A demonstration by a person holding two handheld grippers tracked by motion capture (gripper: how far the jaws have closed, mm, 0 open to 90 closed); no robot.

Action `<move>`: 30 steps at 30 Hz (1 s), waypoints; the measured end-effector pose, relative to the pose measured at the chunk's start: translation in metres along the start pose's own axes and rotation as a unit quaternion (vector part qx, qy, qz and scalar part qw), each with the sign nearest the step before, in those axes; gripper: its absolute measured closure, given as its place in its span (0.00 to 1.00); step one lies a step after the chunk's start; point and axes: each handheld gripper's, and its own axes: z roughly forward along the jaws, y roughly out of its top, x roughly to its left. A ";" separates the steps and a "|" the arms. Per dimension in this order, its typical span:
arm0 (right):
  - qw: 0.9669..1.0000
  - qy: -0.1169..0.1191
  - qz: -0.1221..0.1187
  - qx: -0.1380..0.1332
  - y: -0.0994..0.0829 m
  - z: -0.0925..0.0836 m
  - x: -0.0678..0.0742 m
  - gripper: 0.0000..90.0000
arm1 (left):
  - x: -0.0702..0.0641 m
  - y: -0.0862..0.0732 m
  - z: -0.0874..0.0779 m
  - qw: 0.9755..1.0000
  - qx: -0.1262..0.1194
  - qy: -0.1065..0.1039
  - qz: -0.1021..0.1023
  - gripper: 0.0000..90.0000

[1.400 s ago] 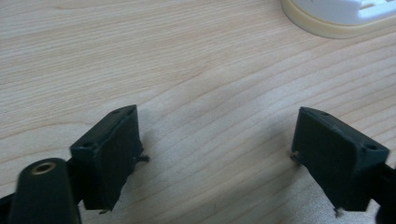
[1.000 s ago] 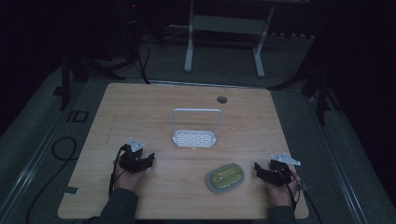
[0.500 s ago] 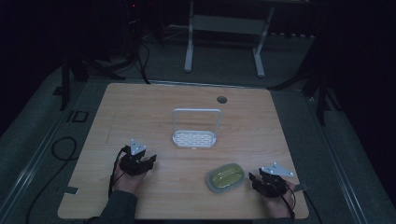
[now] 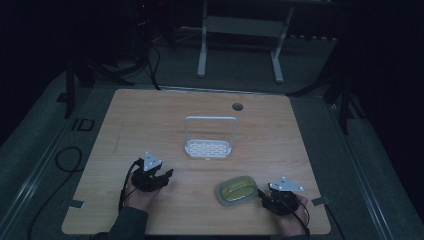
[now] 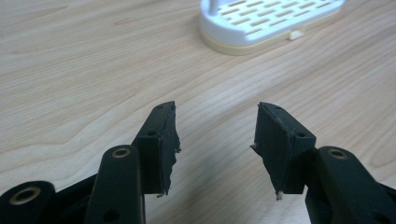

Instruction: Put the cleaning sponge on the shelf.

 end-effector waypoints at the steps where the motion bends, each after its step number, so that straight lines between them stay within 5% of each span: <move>1: 1.000 0.002 -0.001 -0.001 0.001 0.000 0.002 0.57 | -0.002 0.001 0.000 1.000 -0.003 -0.003 0.002 0.54; 13: 0.999 0.029 -0.026 -0.009 0.018 0.014 0.025 0.57 | -0.017 0.009 -0.009 0.998 -0.005 -0.051 0.035 0.55; 30: 0.997 0.058 -0.058 -0.011 0.038 0.032 0.056 0.57 | -0.027 0.021 -0.020 0.991 -0.002 -0.107 0.082 0.54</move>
